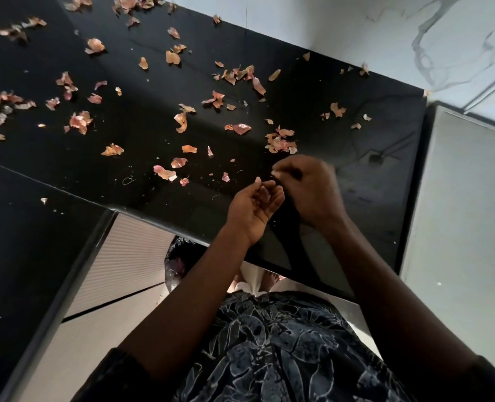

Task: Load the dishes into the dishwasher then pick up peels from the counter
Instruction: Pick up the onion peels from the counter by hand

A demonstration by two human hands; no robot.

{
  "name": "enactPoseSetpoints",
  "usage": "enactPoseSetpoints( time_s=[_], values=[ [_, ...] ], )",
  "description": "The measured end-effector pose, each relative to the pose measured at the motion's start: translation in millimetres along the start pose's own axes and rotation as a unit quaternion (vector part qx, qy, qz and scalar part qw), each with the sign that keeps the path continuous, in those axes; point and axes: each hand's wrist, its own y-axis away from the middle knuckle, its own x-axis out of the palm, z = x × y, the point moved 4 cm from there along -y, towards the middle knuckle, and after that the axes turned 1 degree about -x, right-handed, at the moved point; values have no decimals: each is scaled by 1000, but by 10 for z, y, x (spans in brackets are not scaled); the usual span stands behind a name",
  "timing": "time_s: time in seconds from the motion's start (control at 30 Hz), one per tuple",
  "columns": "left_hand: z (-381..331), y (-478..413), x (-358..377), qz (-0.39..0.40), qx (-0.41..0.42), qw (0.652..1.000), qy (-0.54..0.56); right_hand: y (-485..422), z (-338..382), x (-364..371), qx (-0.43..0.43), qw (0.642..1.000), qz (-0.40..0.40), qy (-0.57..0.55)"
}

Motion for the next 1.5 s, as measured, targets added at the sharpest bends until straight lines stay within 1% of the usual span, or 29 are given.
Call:
enactPoseSetpoints(
  time_s=[0.03,0.1,0.13,0.17,0.3,0.37,0.43,0.5,0.53,0.6,0.63,0.7,0.77,0.83,0.9,1.0,1.07,1.17,1.27,1.33,1.43,1.47,1.5],
  values=[
    [10,-19,8,5,-3,1000,2,-45,-92,-76,39,998,-9,-40],
    [7,-16,32,15,-6,1000,-8,-102,-236,-183,112,981,-11,-158],
    [1,-10,47,20,-6,1000,-14,-116,-262,-206,126,972,-3,-199],
    [-2,-10,61,26,-7,999,-17,-120,-250,-214,124,969,11,-213],
    [-28,-7,76,32,-2,999,-20,-20,-58,-13,88,978,107,-155],
    [-30,-20,62,31,4,999,-24,35,-16,116,79,977,130,-147],
    [-41,-38,50,35,4,999,-13,11,-35,137,92,977,101,-163],
    [-47,-48,50,40,-5,999,4,-108,-125,34,125,972,36,-195],
    [-52,-54,49,40,-8,999,7,-204,-197,-26,133,975,3,-181],
    [-53,-57,54,40,-10,999,10,-452,-412,-104,121,990,-39,-61],
    [-47,-63,56,41,-12,999,11,-578,-514,-106,108,993,-39,8],
    [-36,-69,67,39,-16,999,9,-761,-681,-8,85,990,4,109],
    [-39,-68,76,37,-17,999,13,-815,-784,125,68,983,53,161],
    [-52,-66,71,36,-17,999,15,-780,-813,190,36,980,55,189],
    [-68,-56,64,36,-17,999,12,-706,-819,182,13,982,29,187],
    [-65,-50,52,37,-21,999,4,-548,-898,99,43,984,-13,170],
    [-63,-52,48,40,-24,999,2,-419,-933,24,85,989,-36,118],
    [-59,-53,51,46,-28,999,-2,-216,-863,-100,151,985,-80,-4],
    [-65,-57,64,51,-26,998,-10,-60,-679,-167,173,977,-102,-78],
    [-62,-61,71,56,-27,998,-12,5,-506,-166,153,981,-82,-82],
    [-58,-54,73,71,-27,997,-16,82,-210,-33,80,996,24,2],
    [-60,-48,71,73,-27,997,-19,96,-160,10,64,997,44,18],
    [-61,-42,67,75,-29,997,-20,95,-143,25,57,997,47,27]
  ],
)
